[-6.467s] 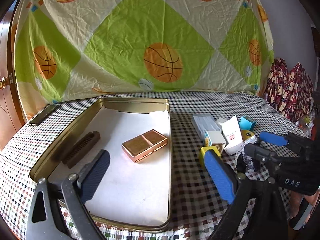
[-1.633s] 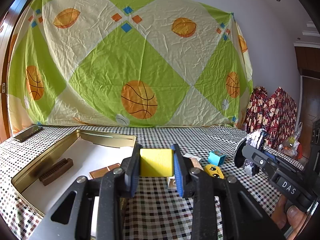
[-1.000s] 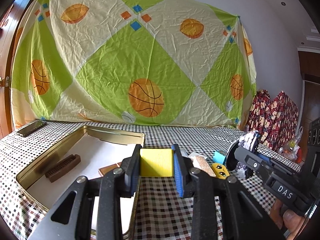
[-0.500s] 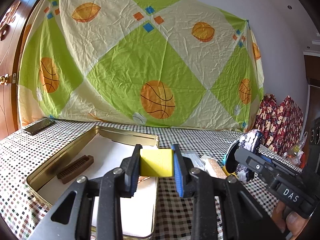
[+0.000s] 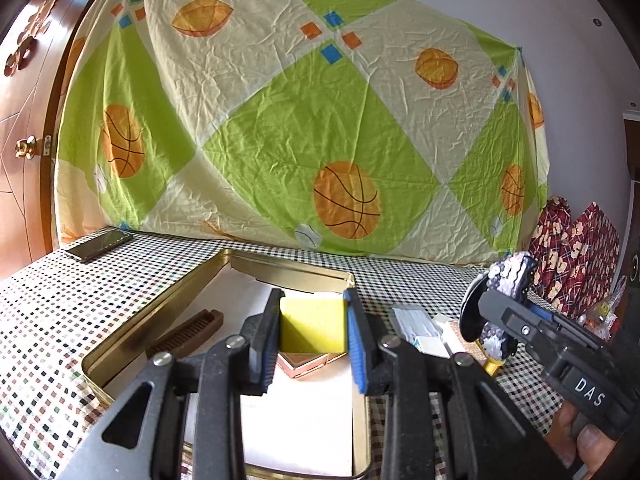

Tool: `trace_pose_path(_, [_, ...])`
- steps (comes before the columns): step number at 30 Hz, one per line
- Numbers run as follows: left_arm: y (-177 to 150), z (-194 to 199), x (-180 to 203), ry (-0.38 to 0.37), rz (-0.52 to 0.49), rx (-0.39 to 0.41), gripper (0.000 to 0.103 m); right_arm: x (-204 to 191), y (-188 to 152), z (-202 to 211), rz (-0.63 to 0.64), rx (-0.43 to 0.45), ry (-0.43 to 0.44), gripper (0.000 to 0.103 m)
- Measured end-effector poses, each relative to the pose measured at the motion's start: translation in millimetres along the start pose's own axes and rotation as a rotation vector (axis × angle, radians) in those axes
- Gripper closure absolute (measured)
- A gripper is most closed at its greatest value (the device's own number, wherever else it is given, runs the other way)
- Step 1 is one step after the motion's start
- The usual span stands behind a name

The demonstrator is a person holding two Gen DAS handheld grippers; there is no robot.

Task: Organize rigid objects
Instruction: 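Carry yellow cube with left tool over tin while right tool carries black object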

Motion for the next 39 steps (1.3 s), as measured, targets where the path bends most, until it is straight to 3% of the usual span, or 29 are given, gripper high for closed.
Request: trace_pose_path(39, [11.3, -5.9, -56.4, 0.111, 0.008, -0.015, 0.075, -53.8, 0.9, -44.2, 0.078, -0.041, 0.072, 0.073])
Point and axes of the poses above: each gripper's, at about its wrist camera, not at the fingertips, and z roughly against the way its jaws point, x to its right, y to its top, the point moved 4 cm from there along -z, roughly the way its jaws point
